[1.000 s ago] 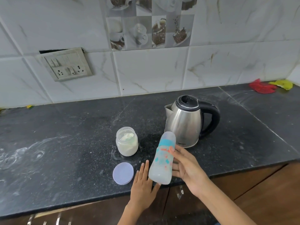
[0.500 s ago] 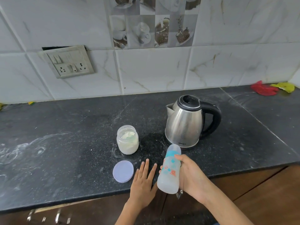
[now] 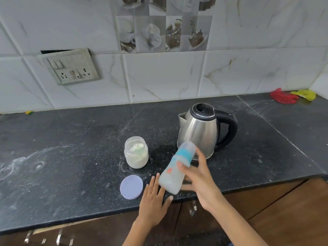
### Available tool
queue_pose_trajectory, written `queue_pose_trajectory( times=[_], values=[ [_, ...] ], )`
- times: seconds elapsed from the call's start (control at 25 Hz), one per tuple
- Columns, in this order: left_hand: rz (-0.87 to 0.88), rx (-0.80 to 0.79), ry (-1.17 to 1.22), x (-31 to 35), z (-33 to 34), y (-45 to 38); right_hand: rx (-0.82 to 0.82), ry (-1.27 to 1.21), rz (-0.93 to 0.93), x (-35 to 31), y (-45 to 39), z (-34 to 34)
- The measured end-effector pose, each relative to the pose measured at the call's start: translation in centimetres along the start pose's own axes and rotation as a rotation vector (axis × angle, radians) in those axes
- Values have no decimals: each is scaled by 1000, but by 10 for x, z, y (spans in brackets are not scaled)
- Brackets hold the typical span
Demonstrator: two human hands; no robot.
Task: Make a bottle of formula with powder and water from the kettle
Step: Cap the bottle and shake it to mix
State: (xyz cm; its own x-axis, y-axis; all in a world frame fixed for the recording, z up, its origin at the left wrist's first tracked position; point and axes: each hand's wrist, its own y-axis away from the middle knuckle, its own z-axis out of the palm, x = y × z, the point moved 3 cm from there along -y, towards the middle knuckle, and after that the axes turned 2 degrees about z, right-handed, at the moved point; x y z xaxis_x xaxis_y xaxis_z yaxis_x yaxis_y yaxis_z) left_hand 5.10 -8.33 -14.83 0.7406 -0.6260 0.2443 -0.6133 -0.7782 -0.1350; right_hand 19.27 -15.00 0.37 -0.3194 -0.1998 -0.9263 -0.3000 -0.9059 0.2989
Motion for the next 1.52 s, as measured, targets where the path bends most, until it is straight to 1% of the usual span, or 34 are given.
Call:
queue_pose_trajectory(
  times=[0.04, 0.08, 0.12, 0.16, 0.2, 0.24, 0.28, 0.36, 0.4, 0.44, 0.48, 0.52, 0.56, 0.6, 0.68, 0.72, 0.76, 0.84, 0.88, 0.92, 1.0, 1.04, 1.08, 1.16, 1.2, 1.24, 1.28, 1.36, 1.4, 1.48, 1.52],
  values=[
    [20, 9, 9, -1, 4, 0, -64, 38, 12, 2, 4, 5],
    [29, 7, 9, -2, 5, 0, -86, 57, -11, 0, 6, 7],
    [25, 8, -3, -3, 5, 1, -49, 37, -55, -4, 2, 2],
    [18, -7, -13, -3, 4, 1, 54, -42, -96, -9, -5, -6],
    [11, -26, -4, -2, 3, 0, 156, -141, -106, -14, -11, -13],
    [0, -38, 9, -1, 2, -1, 208, -206, -94, -16, -15, -17],
    [-5, -27, -1, 2, 1, -1, 209, -212, -54, -15, -14, -15],
    [-17, -7, -31, 0, 3, -1, 107, -59, -6, -6, -8, -6],
    [-19, 11, -49, 0, 3, -1, 75, -3, -24, -5, -2, -1],
    [-21, 12, -50, 0, 3, -2, 79, -3, -68, -5, -3, -2],
    [-17, 0, -41, 1, 2, -2, 139, -76, -115, -6, -10, -9],
    [-18, -34, -25, 2, -1, -3, 209, -175, -127, -9, -14, -13],
    [-27, -67, 1, 4, -2, -2, 242, -224, -114, -10, -16, -15],
    [-42, -90, 22, 5, -4, -1, 227, -214, -75, -10, -14, -10],
    [-45, -75, 29, 3, -2, 2, 90, -30, -40, 0, -8, 2],
    [-53, -72, 28, 3, -2, 2, 48, 17, -52, 0, -4, 7],
    [-68, -70, 21, 2, -2, 2, 48, 11, -69, -1, -7, 6],
    [-81, -112, 36, 4, -6, 1, 162, -146, -93, -9, -18, -5],
    [-87, -126, 43, 5, -7, 0, 188, -182, -83, -10, -21, -7],
    [-73, -109, 33, 5, -5, 0, 163, -167, -51, -10, -18, -3],
    [-63, -113, 38, 3, -1, 0, 53, -28, 4, 1, -8, 7],
    [-70, -118, 52, 3, -1, 0, 30, -10, -6, 2, -4, 9],
    [-74, -102, 55, 3, -5, 0, 41, -32, -29, 0, -6, 6],
    [-48, -74, 45, 5, -9, -2, 185, -179, -76, -9, -19, -10],
    [-30, -77, 39, 7, -10, -3, 216, -213, -70, -11, -22, -13],
    [-29, -80, 38, 8, -13, -4, 202, -198, -39, -10, -18, -9],
    [-40, -102, 53, 6, -11, -3, 135, -150, -4, -1, -12, -4],
    [-71, -189, 70, 6, -11, -1, 37, -56, 40, 9, 1, 6],
    [-77, -199, 69, 6, -11, -1, 35, -64, 35, 10, 0, 5],
    [-75, -187, 70, 7, -15, 0, 165, -210, -17, 1, -12, -12],
    [-76, -179, 60, 9, -17, -1, 199, -244, -23, -2, -15, -16]
  ],
)
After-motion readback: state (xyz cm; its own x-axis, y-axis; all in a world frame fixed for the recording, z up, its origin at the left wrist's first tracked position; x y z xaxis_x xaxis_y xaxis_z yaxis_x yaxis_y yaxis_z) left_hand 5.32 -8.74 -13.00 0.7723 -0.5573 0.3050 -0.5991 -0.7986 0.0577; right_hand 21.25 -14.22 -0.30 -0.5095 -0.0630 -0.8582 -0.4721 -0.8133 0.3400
